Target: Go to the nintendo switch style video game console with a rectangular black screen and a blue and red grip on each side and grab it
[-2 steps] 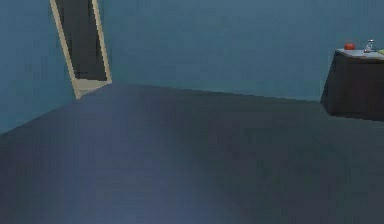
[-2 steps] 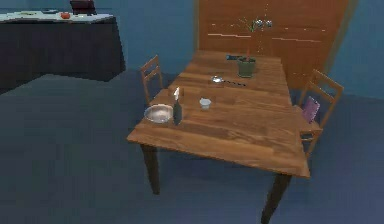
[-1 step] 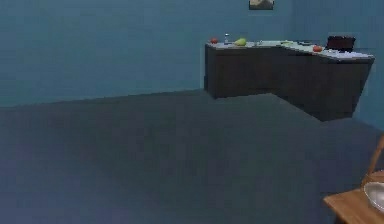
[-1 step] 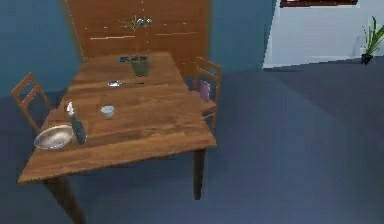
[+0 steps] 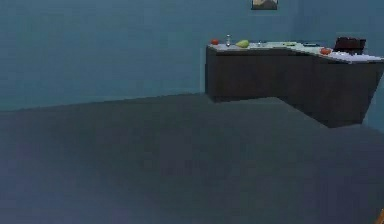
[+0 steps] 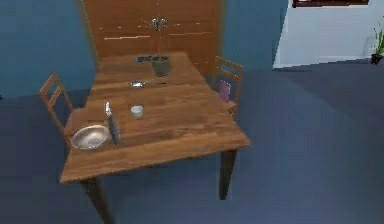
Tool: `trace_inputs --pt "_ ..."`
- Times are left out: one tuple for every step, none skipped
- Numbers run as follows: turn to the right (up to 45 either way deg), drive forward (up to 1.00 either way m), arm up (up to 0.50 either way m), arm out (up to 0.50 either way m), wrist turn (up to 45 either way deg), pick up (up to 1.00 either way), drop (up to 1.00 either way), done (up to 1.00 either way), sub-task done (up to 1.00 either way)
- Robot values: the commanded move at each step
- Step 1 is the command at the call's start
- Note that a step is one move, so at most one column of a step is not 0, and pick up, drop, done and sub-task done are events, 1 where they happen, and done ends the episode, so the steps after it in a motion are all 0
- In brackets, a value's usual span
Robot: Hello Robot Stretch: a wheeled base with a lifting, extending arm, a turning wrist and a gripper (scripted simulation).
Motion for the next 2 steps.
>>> trace_inputs --pt "6.0 0.0 0.0 0.0 0.0 0.0 0.0 0.0 0.0" --pt "0.0 0.65 0.0 0.0 0.0 0.0 0.0 0.0 0.0"
